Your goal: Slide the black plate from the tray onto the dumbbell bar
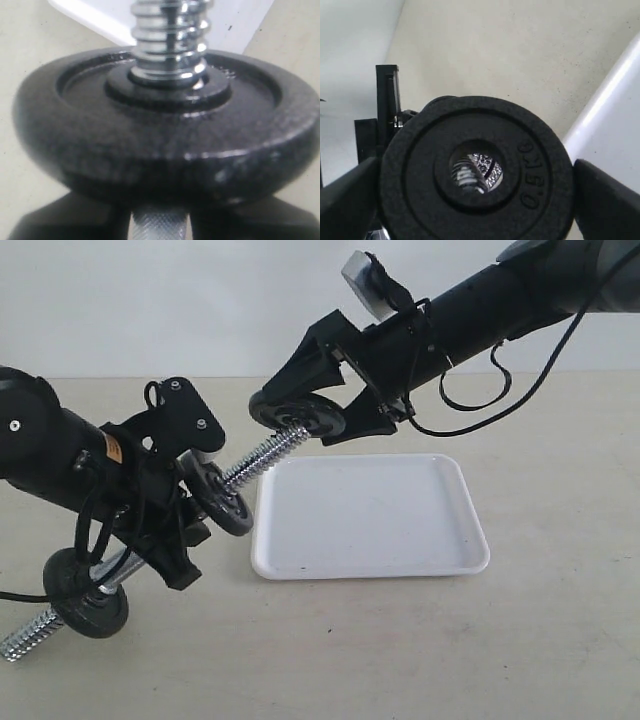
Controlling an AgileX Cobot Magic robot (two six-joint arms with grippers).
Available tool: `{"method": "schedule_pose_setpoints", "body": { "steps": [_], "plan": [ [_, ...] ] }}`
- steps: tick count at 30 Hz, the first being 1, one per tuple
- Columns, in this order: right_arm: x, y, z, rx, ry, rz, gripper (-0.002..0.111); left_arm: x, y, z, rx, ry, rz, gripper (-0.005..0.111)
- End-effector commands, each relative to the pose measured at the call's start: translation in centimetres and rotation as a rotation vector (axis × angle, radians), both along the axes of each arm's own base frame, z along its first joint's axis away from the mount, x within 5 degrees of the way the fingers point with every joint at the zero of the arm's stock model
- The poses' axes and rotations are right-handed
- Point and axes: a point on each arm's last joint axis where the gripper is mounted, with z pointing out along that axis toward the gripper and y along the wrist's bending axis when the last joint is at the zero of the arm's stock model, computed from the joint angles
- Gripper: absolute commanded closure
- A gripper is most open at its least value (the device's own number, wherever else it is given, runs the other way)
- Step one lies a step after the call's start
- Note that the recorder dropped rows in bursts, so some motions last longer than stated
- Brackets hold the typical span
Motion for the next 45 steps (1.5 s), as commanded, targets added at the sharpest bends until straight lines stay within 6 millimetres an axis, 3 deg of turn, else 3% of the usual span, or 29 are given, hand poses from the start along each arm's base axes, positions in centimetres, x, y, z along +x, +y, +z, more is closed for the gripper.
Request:
{"method": "schedule_pose_setpoints", "body": {
  "steps": [1, 16, 26, 41, 45],
  "plan": [
    [0.0, 0.3, 1.7, 0.091, -0.029, -0.001, 0.108, 3.4, -0.5, 6.0, -0.266, -0.525, 0.074, 0.102],
    [0.1, 0.5, 2.2, 0.154, -0.041, -0.014, 0.108, 3.6, -0.4, 6.5, -0.323, -0.560, 0.117, 0.102],
    [0.2, 0.6, 2.5, 0.180, -0.062, -0.012, 0.108, 3.8, -0.3, 6.7, -0.463, -0.513, 0.264, 0.102],
    [0.4, 0.5, 2.4, 0.172, -0.079, -0.027, 0.108, 3.9, -0.3, 7.0, -0.470, -0.542, 0.256, 0.102],
    [1.3, -0.1, 2.2, 0.149, -0.112, -0.106, 0.108, 3.9, -0.3, 7.0, -0.463, -0.547, 0.246, 0.102]
  ]
}}
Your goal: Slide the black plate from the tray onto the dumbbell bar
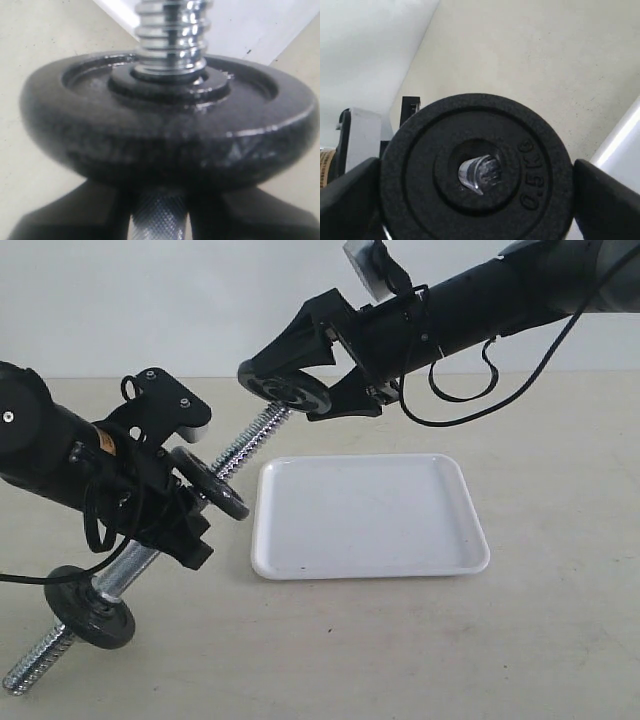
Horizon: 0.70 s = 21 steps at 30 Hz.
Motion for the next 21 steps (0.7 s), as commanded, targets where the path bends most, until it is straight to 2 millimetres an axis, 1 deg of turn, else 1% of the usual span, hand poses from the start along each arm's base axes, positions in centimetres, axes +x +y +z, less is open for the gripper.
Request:
{"method": "schedule_pose_setpoints", "body": {
  "steps": [1, 3, 9, 13, 16, 21],
  "plan": [
    [0.8, -0.8, 1.5, 0.053, -0.033, -0.067, 0.108, 3.5, -0.8, 6.9, -0.292, -0.621, 0.111, 0.102],
    [0.9, -1.4, 1.5, 0.060, -0.023, -0.065, 0.108, 3.5, -0.8, 6.9, -0.288, -0.623, 0.105, 0.102],
    [1.0, -1.3, 1.4, 0.055, -0.024, -0.074, 0.108, 3.6, -1.0, 7.2, -0.308, -0.656, 0.087, 0.102],
    [1.0, -1.3, 1.4, 0.054, -0.025, -0.077, 0.108, 3.5, -1.2, 7.6, -0.365, -0.666, 0.087, 0.102],
    [1.0, -1.3, 1.4, 0.054, -0.025, -0.077, 0.108, 3.3, -1.7, 7.7, -0.377, -0.684, 0.018, 0.102],
    [1.0, -1.3, 1.4, 0.059, -0.019, -0.081, 0.108, 3.1, -2.1, 7.7, -0.404, -0.666, -0.032, 0.102]
  ]
}}
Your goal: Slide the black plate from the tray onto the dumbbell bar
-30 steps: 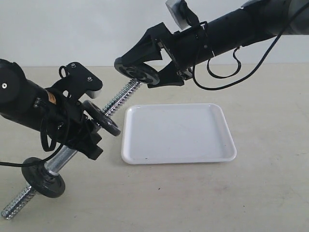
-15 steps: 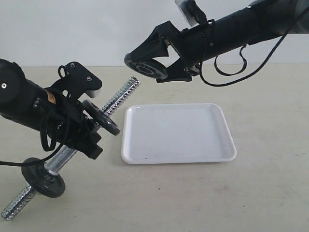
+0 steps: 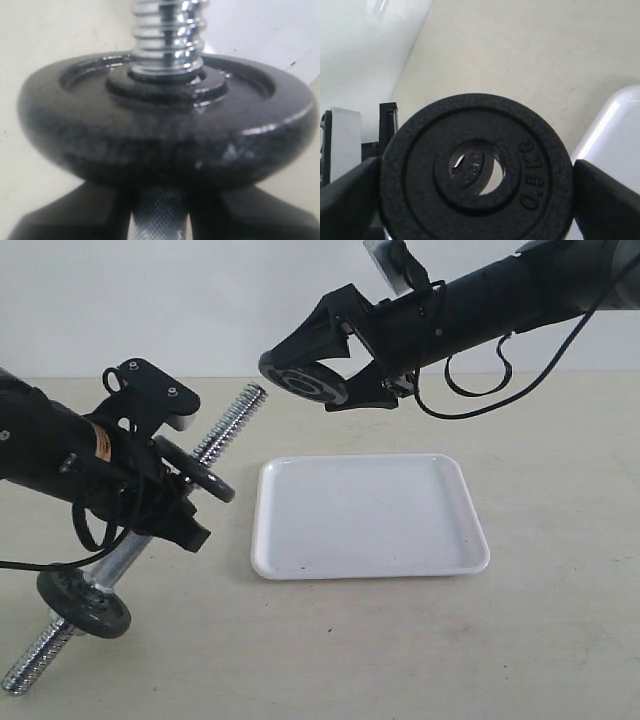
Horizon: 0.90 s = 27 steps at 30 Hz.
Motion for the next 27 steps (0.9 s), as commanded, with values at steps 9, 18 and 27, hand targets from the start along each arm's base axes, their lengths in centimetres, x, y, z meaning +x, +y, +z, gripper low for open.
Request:
{"method": "schedule_pose_setpoints", "body": {
  "steps": [9, 18, 27],
  "plan": [
    [0.3, 0.2, 1.9, 0.112, -0.011, -0.051, 0.108, 1.6, -4.3, 7.5, -0.369, -0.648, -0.283, 0.102],
    [0.2, 1.0, 1.8, 0.105, -0.028, -0.055, 0.108, 1.3, -4.8, 7.7, -0.408, -0.654, -0.295, 0.102],
    [-0.1, 2.5, 1.7, 0.085, -0.067, -0.060, 0.108, 1.3, -4.9, 7.8, -0.416, -0.656, -0.296, 0.102]
  ]
}}
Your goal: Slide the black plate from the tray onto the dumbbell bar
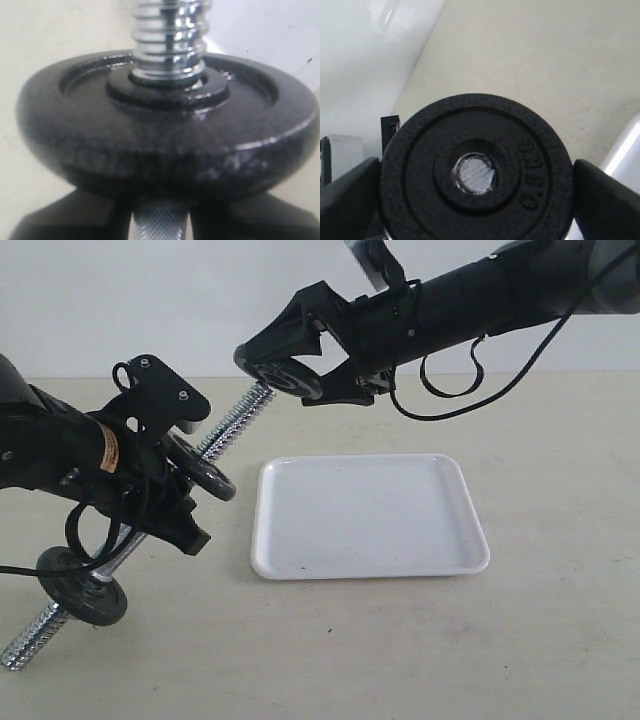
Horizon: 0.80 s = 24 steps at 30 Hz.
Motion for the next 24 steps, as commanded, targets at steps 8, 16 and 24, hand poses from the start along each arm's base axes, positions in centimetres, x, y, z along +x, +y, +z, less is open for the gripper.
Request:
{"method": "schedule_pose_setpoints", "body": {
  "steps": [8, 16, 24],
  "plan": [
    [0.4, 0.1, 1.5, 0.058, -0.035, -0.046, 0.108, 1.4, -4.3, 7.6, -0.494, -0.571, -0.284, 0.102],
    [0.2, 0.2, 1.5, 0.064, -0.023, -0.035, 0.108, 1.3, -4.4, 7.8, -0.513, -0.590, -0.295, 0.102],
    [-0.4, 1.2, 1.5, 0.063, -0.020, 0.000, 0.108, 1.5, -4.5, 7.4, -0.512, -0.581, -0.293, 0.102]
  ]
}}
